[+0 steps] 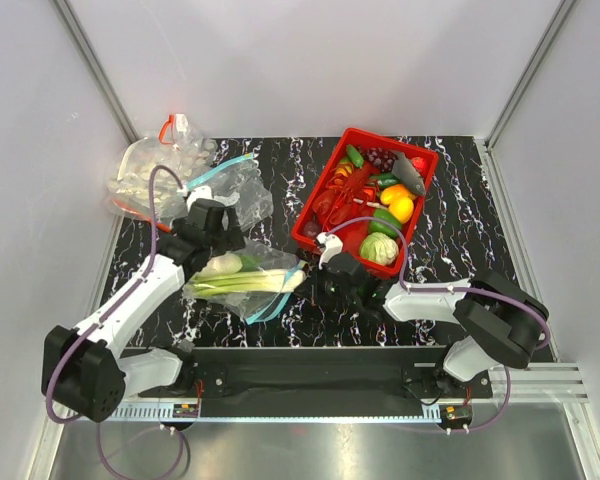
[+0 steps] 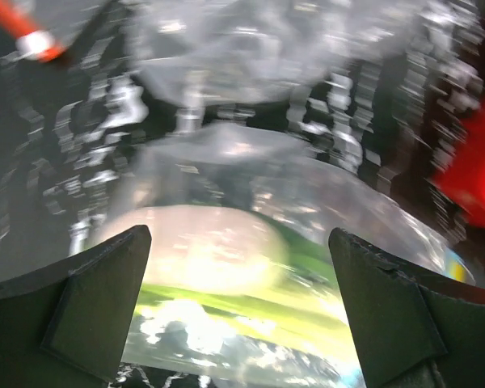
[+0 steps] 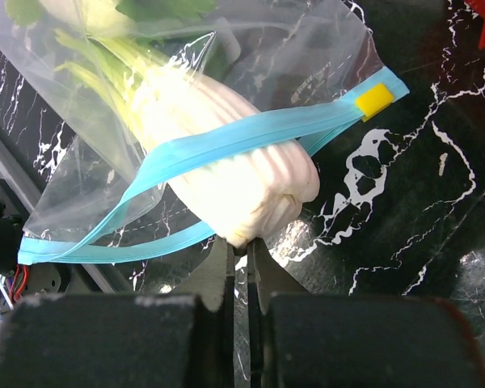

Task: Place the food in the zip-top bag and seal the zipper
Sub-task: Adjust the fake vegetable in the zipper food storage bag.

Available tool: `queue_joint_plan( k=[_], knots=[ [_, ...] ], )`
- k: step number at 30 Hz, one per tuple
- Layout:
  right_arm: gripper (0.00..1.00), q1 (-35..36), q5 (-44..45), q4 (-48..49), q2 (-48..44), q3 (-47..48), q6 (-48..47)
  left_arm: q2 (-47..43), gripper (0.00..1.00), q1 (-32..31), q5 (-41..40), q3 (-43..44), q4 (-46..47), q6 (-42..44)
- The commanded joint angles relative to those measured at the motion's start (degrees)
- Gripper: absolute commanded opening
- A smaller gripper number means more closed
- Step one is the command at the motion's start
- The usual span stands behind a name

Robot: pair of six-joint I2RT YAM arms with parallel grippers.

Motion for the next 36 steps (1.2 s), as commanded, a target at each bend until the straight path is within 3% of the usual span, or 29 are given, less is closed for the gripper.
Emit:
queue_joint_plan(
  k=[1,4,6,12,16,18,22,28,36],
  knots=[
    [0.0,-0.32,-1.55,1.02,0.16,2.68,-0.91,-0.63,0.99,3.74,-2.81,-0.67,5.3,-2.76],
    [0.0,-0.23,-2.08,-0.21,0.16,3.2,-1.35,3.4,0.99,7.08,-3.35,1.95,5.04,-0.74],
    [0.0,-0.32,-2.52,-0.22,0.34,3.29,-1.7,7.78,0.99,9.54,0.5,3.02,5.57,0.23],
    [0.0,-0.32,-5.68,-0.48,1.48,4.34,-3.02,17.98,0.99,9.81,5.52,3.28,11.54,3.91],
    [0.0,-0.23,-8.23,-0.04,3.58,5.49,-3.46,21.7,0.99,9.55,14.91,2.07,16.97,6.03],
    [0.0,0.12,-9.37,0.31,4.29,6.28,-3.55,21.09,0.99,7.01,17.56,0.22,19.45,6.12],
    [0.0,1.7,-9.55,1.02,4.82,7.16,-3.9,21.17,0.99,-0.89,15.38,-0.76,20.07,6.38],
    [0.0,3.28,-7.88,-0.13,5.97,8.66,-4.52,20.47,0.99,-7.49,17.84,-3.04,23.06,6.55],
    [0.0,3.63,-4.55,-2.41,5.26,7.87,-1.62,16.44,0.99,-9.26,15.74,-2.69,21.05,9.46]
  ],
)
